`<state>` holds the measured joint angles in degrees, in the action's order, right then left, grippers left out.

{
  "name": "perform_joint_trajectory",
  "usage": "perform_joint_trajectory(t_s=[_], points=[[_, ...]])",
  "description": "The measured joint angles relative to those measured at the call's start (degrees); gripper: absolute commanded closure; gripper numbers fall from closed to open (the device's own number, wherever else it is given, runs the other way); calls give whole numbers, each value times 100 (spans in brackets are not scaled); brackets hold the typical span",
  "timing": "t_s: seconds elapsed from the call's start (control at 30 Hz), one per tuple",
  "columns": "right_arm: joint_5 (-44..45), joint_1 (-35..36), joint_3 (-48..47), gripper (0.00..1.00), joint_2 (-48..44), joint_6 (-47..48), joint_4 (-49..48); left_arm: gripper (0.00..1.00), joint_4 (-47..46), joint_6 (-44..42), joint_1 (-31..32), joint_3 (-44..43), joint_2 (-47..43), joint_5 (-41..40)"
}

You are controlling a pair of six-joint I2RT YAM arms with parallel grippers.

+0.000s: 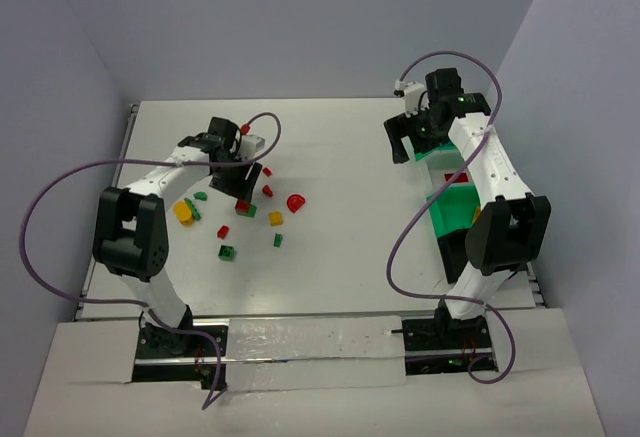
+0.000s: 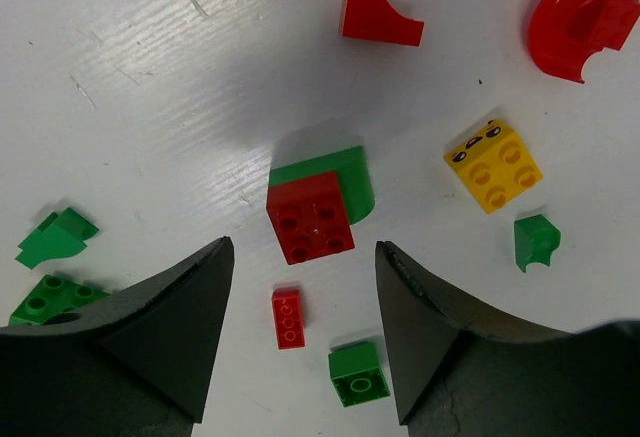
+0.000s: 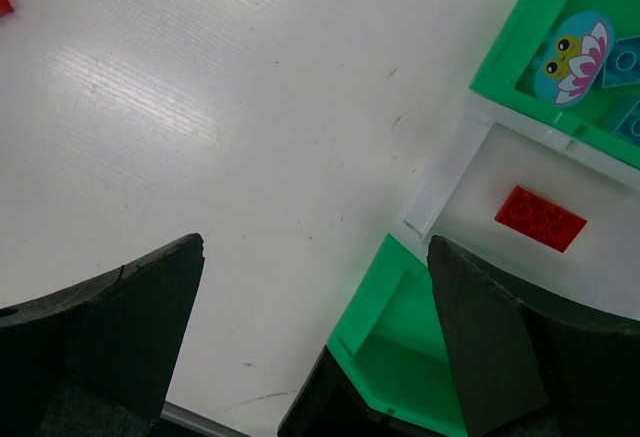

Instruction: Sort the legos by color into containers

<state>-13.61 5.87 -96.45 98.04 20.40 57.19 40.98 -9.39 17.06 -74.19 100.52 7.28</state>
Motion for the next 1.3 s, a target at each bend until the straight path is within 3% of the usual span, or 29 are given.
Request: perform_joint_trajectory(t_s=[0.6,1.2,1.3], points=[[8,0,46,0,-9,0,-17,41,154,322,25,15,505,-147],[-49,0,173,0,-66,-17,-26,100,134,243,56,-42,529,-159],[-323,0,173,0,-80,-69,-20,100,18,16,13,-48,339,207]])
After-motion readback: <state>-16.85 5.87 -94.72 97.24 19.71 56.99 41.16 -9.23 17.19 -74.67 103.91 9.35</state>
